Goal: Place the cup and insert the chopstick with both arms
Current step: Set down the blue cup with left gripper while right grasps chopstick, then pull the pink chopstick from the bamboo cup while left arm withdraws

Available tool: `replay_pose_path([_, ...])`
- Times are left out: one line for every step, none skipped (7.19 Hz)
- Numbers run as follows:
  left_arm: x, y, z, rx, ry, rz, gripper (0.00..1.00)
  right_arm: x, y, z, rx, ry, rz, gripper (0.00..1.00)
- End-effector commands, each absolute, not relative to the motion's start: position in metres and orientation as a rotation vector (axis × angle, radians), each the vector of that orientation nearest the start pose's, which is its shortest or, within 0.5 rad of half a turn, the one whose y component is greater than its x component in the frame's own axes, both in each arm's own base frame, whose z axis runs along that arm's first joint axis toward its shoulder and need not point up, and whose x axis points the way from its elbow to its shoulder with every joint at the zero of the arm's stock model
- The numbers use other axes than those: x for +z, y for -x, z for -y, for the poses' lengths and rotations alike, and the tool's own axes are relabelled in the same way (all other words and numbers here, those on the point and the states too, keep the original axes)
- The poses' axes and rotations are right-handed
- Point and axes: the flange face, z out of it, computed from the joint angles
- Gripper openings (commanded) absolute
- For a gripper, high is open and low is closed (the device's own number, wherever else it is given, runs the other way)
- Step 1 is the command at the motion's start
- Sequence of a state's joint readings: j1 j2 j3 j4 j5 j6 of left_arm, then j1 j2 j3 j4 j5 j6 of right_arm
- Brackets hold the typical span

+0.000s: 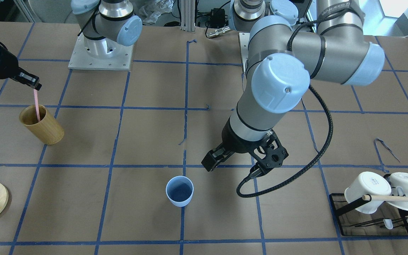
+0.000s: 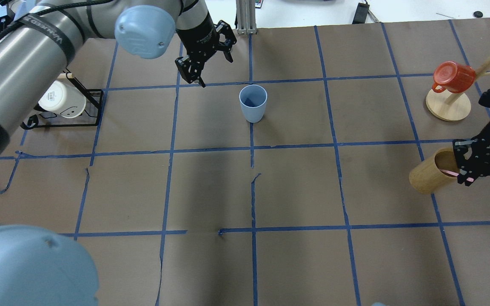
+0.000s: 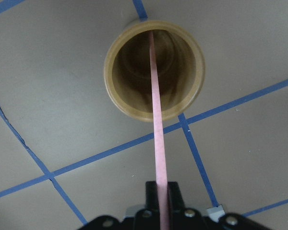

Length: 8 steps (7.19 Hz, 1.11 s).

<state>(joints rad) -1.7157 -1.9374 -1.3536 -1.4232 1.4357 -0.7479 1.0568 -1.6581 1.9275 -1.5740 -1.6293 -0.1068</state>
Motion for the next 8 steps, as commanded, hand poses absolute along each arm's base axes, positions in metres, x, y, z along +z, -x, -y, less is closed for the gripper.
replay_pose_path([0.430, 0.181, 0.563, 0.038, 0.665, -3.137, 0.99, 0.384, 0.094, 0.428, 0.467, -0.609, -2.996, 0.08])
replay_pose_path([0.436, 0.163, 0.541, 0.025, 0.463, -3.174, 0.99, 0.401, 0.096, 0.435, 0.479, -0.606, -2.991, 0.07])
replay_pose_path([0.443, 0.141, 0.523, 0.006, 0.381, -3.186, 1.00, 0.420, 0.100, 0.442, 0.494, -0.602, -2.989, 0.02])
replay_pose_path([0.450, 0.127, 0.512, -0.016, 0.326, -3.189, 1.00, 0.444, 0.099, 0.442, 0.524, -0.597, -2.976, 0.00])
replay_pose_path([0.451, 0.117, 0.508, -0.024, 0.167, -3.173, 1.00, 0.476, 0.093, 0.442, 0.520, -0.606, -2.936, 0.00])
replay_pose_path([0.453, 0.113, 0.502, 0.007, 0.161, -3.170, 1.00, 0.505, 0.084, 0.437, 0.555, -0.615, -2.876, 0.00])
replay_pose_path([0.455, 0.112, 0.498, 0.027, 0.163, -3.169, 1.00, 0.520, 0.076, 0.434, 0.553, -0.607, -2.850, 0.00])
replay_pose_path([0.455, 0.112, 0.498, 0.027, 0.166, -3.169, 1.00, 0.525, 0.060, 0.437, 0.545, -0.587, -2.848, 0.00])
